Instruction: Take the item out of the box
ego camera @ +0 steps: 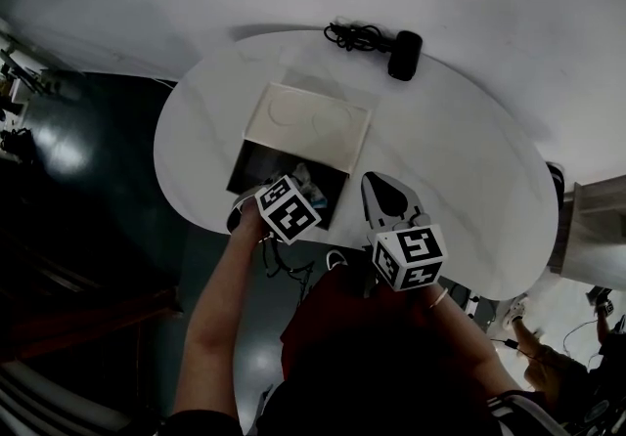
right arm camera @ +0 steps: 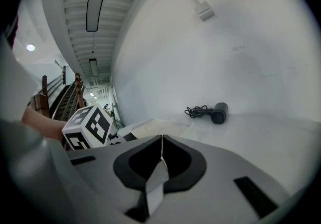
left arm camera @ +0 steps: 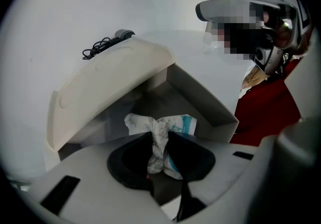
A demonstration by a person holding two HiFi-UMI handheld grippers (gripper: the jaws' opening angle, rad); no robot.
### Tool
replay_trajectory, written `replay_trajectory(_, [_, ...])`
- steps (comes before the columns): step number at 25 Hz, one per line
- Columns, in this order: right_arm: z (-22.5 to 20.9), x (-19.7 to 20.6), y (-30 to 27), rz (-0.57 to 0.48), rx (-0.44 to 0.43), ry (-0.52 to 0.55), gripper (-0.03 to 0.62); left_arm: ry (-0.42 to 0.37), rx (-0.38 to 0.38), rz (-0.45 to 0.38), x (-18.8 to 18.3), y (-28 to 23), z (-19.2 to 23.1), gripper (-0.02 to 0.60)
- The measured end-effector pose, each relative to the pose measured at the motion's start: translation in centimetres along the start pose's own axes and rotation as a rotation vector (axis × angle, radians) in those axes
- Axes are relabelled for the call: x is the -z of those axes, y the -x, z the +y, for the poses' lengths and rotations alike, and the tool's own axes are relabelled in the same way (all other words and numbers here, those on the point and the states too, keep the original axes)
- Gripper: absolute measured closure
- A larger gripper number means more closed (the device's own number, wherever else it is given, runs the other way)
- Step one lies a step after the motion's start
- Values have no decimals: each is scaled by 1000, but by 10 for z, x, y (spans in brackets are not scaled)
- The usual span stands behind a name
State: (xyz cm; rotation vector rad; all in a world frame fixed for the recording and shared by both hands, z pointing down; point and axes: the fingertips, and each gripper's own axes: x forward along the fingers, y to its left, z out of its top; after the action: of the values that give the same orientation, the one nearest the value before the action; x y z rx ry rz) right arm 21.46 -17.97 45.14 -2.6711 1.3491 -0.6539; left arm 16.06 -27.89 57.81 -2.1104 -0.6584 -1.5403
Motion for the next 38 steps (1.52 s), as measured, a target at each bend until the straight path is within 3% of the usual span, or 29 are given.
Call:
replay_trajectory(5, [1, -3, 2, -5, -1, 1, 579, 1, -65, -37, -4, 4, 4, 476])
replay_trajectory(16, [7, -3, 6, -8, -30, 17, 579, 98, -180, -172, -10, 31, 4, 500])
replay_trajectory(23, [8, -10, 5, -19, -62, 29, 579, 222, -251, -294, -20, 56, 5, 503])
replay_trajectory(32, [16, -12, 5, -11, -120, 55, 579, 441, -361, -468, -25, 92, 11, 503])
replay_trajectory(38, [22, -12, 15, -16, -153, 57, 579, 525, -429, -554, -27, 114, 1, 503])
